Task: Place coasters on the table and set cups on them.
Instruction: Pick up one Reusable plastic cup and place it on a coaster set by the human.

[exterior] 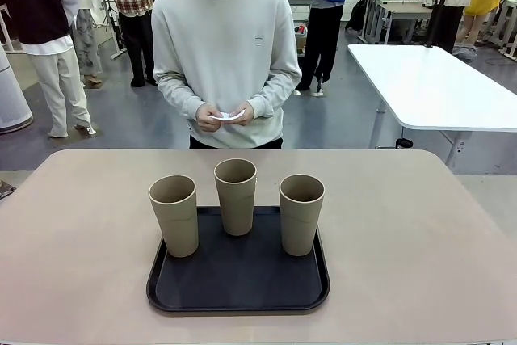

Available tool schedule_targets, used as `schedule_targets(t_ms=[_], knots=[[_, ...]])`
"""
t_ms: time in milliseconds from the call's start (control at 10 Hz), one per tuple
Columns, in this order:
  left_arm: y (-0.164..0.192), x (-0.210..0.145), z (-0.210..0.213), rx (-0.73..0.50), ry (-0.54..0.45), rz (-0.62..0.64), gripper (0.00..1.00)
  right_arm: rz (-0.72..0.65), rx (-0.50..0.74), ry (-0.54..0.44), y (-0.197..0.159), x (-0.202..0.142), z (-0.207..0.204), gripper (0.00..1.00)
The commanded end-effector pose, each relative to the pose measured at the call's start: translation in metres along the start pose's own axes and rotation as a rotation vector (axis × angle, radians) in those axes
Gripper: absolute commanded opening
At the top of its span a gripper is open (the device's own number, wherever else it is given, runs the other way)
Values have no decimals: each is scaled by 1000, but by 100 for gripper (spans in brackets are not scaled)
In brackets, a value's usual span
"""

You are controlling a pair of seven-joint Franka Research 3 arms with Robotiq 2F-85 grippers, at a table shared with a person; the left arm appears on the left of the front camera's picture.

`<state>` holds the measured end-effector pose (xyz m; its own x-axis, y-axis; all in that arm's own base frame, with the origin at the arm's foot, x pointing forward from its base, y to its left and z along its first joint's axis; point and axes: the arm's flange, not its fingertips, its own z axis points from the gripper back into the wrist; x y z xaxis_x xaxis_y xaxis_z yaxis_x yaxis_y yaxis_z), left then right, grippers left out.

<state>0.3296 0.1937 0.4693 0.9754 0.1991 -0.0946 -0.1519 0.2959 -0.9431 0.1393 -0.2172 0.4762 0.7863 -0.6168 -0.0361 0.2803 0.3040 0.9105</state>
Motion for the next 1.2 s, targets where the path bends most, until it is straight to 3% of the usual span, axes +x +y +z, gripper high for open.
schedule_targets(t_ms=[0, 1000, 1100], knots=[[-1, 0, 1, -13, -3, -3, 100, 17, 27, -2, 2, 0, 2, 100], [-1, 0, 1, -13, -3, -3, 100, 0, 0, 0, 0, 0, 0, 100], [-1, 0, 1, -13, -3, -3, 100, 89, -61, 181, 38, 25, 4, 100]])
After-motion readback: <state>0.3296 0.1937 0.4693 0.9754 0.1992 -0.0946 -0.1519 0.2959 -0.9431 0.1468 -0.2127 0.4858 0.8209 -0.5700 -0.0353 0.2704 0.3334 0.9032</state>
